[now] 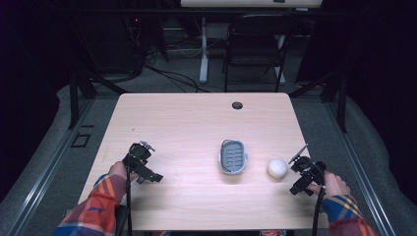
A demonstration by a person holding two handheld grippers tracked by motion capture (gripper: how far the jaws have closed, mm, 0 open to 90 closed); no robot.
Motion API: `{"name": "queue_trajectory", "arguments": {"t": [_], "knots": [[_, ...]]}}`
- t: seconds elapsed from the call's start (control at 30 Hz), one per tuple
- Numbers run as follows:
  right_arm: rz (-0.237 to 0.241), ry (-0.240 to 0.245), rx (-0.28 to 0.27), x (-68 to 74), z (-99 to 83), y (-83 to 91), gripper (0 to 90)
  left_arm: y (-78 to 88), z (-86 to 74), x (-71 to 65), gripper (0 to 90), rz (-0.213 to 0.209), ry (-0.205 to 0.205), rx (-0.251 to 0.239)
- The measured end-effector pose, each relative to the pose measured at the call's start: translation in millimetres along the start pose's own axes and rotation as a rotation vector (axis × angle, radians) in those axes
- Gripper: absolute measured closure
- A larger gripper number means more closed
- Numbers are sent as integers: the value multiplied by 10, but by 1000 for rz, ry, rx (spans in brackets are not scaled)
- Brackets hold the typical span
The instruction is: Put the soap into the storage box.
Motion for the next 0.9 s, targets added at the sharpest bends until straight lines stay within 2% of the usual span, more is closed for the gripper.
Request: {"name": "queue_trajectory", "arguments": {"t": [0.13, 0.2, 0.23, 0.27, 0.33, 0.4, 0.43, 0.47, 0.5, 0.53, 0.57, 0.6, 0.63, 0.77, 0.8, 0.87, 0.9], "knots": [[9, -4, 10, 13, -14, 1, 6, 1, -6, -4, 0, -1, 0, 0], [15, -26, -31, 43, 21, -16, 7, 8, -14, 2, 0, 3, 2, 1], [15, -16, -27, 43, 25, -9, 7, 11, -16, 4, 0, 3, 2, 1], [6, 13, 2, 28, 14, 16, 7, 11, -16, 6, 0, 3, 3, 0], [15, -2, -25, 59, 38, 0, 6, 6, -10, 0, 0, 3, 3, 0], [3, 24, 5, 36, 16, 27, 6, 3, -6, -7, 0, 1, 0, 4], [13, -4, -27, 63, 35, 9, 5, 2, -6, -4, 0, 2, 1, 4], [5, 31, 20, 34, 8, 49, 0, 4, -7, 0, 0, 2, -1, 3], [5, 32, 22, 31, 10, 52, 0, 8, -9, 5, 0, 5, -2, 3], [12, 15, 4, 48, 24, 38, 0, 9, -12, 4, 0, 5, -1, 3], [27, -24, -52, 83, 65, 4, 0, 11, -14, 4, 0, 5, 0, 3], [35, -36, -61, 96, 77, 6, 0, 13, -15, 4, 0, 5, 1, 3], [28, -7, -23, 76, 59, 39, 0, 14, -15, 5, 0, 6, 1, 3], [36, -23, -36, 112, 93, 53, 0, 6, -15, 6, 0, 4, 5, 3], [55, -25, -50, 128, 111, 43, 0, 3, -15, 2, 0, 0, 9, 2], [54, 7, -6, 110, 100, 85, 0, 2, -14, 6, 0, 2, 7, 2], [50, 11, -3, 105, 109, 95, 0, 1, -13, 5, 0, 0, 7, 1]]}}
Point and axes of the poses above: each handheld gripper's, and its own axes: y roughly backward along the jaws, z roughly out of its top, x roughly to its left, the point moved 10 cm from there along -y, roughly forward along the jaws
